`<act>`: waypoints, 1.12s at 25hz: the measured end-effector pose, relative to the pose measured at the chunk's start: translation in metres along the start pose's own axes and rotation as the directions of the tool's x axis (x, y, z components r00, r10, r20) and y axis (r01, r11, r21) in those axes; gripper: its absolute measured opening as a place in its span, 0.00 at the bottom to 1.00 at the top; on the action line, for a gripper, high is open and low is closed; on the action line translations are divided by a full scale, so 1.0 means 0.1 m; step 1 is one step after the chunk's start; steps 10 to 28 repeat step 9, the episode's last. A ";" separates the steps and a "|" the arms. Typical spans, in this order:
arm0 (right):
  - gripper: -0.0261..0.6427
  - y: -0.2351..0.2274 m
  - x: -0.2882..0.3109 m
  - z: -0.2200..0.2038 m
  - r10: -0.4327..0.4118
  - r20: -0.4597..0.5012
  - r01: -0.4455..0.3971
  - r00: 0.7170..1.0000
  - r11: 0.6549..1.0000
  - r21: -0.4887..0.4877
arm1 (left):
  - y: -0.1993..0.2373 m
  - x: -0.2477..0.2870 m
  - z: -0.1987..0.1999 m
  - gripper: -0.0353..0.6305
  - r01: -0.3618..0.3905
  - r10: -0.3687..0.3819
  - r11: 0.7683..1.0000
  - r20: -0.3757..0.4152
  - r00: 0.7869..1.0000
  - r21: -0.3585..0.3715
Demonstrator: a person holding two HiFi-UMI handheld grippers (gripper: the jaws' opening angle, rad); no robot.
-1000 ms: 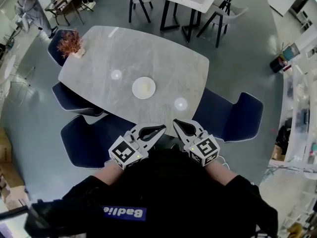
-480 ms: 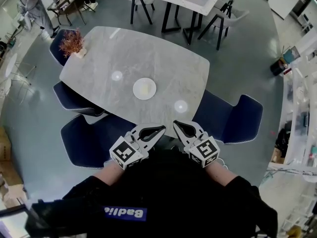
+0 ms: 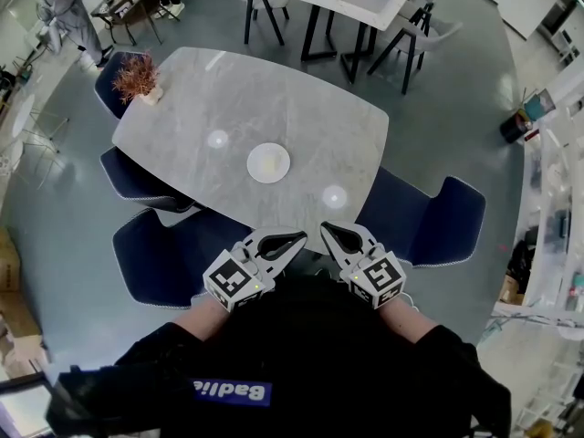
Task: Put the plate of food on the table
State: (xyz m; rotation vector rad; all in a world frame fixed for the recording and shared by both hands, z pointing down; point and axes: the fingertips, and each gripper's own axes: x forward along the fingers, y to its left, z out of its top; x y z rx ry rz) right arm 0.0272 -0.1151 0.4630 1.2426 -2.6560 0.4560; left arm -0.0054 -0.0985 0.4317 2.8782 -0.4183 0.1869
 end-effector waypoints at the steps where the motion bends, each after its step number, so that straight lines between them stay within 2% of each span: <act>1: 0.05 0.00 0.00 0.00 0.000 -0.001 0.000 1.000 1.000 0.000 | 0.00 0.00 0.00 0.07 0.000 0.000 1.000 0.000 1.000 -0.001; 28: 0.05 -0.02 0.00 0.00 0.002 -0.005 -0.002 1.000 1.000 0.002 | 0.00 0.01 0.00 0.07 -0.003 0.003 1.000 0.000 1.000 -0.005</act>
